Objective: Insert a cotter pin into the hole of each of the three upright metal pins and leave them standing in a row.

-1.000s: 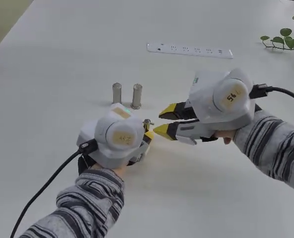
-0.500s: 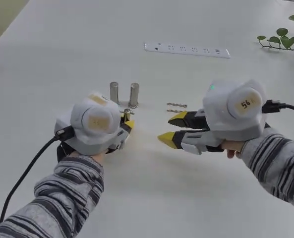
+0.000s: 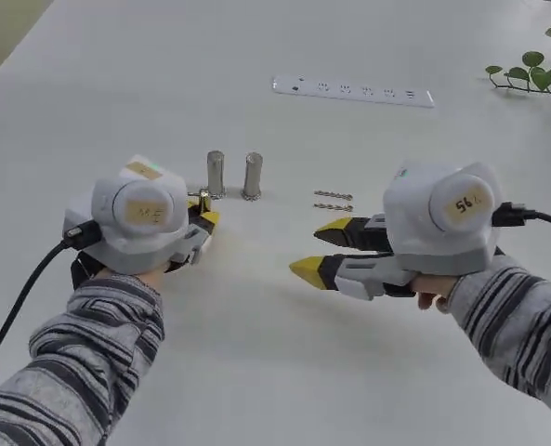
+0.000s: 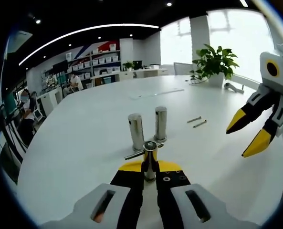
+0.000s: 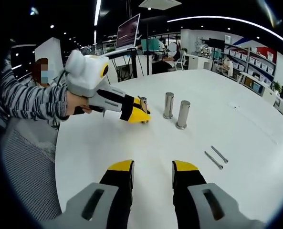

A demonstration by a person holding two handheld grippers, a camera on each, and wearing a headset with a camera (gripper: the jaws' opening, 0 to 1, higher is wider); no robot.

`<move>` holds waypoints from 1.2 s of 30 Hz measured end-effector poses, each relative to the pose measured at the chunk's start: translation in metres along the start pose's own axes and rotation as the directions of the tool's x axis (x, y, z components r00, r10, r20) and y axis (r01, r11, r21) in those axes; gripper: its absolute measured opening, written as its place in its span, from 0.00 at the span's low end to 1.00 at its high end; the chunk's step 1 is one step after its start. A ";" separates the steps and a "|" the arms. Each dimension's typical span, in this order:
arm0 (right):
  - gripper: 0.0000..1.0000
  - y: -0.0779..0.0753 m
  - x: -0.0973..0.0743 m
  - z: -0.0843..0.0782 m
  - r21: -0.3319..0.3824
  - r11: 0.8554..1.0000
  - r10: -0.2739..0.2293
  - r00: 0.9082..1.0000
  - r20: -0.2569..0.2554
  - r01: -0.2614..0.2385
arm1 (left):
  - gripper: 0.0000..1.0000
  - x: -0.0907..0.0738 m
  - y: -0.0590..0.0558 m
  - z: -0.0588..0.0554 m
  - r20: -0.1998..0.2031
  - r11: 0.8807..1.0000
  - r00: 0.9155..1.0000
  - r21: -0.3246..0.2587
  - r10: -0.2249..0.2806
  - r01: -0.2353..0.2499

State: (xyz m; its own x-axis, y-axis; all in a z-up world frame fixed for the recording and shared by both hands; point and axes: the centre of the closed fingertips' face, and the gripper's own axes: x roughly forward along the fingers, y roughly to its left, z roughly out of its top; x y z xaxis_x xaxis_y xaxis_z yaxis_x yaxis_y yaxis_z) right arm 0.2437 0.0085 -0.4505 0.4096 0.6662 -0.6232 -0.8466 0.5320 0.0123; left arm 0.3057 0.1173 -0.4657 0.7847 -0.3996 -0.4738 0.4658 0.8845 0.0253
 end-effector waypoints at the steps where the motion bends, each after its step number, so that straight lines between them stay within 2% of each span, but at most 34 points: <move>1: 0.28 0.000 0.000 0.000 0.004 1.000 0.000 1.000 0.000 0.000 | 0.05 0.000 0.002 -0.001 -0.003 1.000 1.000 -0.001 0.002 -0.002; 8: 0.28 0.001 0.001 0.000 0.024 1.000 -0.001 1.000 0.008 0.001 | 0.05 0.000 0.006 -0.004 -0.003 1.000 1.000 -0.018 -0.005 0.005; 11: 0.28 0.001 0.001 0.000 0.030 1.000 -0.001 1.000 0.010 0.001 | 0.05 0.001 0.003 -0.004 -0.002 0.999 0.999 -0.030 -0.032 0.032; 14: 0.28 0.000 0.002 -0.002 0.034 0.999 -0.001 1.000 0.004 0.001 | 0.05 0.001 0.002 -0.004 -0.003 0.999 0.999 -0.021 -0.037 0.037; 21: 0.28 0.001 0.003 -0.001 0.034 0.999 0.001 1.000 0.003 -0.001 | 0.05 0.002 0.002 -0.004 0.000 0.999 0.999 -0.036 -0.037 0.037; 29: 0.28 0.003 0.004 -0.001 0.035 0.999 0.000 1.000 0.002 0.000 | 0.05 0.002 0.001 -0.004 0.002 0.999 0.999 -0.022 -0.037 0.037; 34: 0.29 0.004 0.004 -0.002 0.022 1.000 0.005 1.000 -0.005 -0.005 | 0.06 0.003 0.001 -0.012 -0.034 0.999 0.999 -0.015 -0.039 0.038; 36: 0.29 0.003 0.004 -0.001 0.022 1.000 0.003 1.000 -0.004 -0.003 | 0.07 0.002 0.002 -0.012 -0.032 0.999 0.999 -0.025 -0.036 0.035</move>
State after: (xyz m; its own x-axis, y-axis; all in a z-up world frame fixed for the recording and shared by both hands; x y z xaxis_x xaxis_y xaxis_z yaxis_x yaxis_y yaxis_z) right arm 0.2420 0.0124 -0.4539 0.4057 0.6654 -0.6266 -0.8400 0.5416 0.0313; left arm 0.3034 0.1213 -0.4775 0.7538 -0.4235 -0.5024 0.4828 0.8756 -0.0136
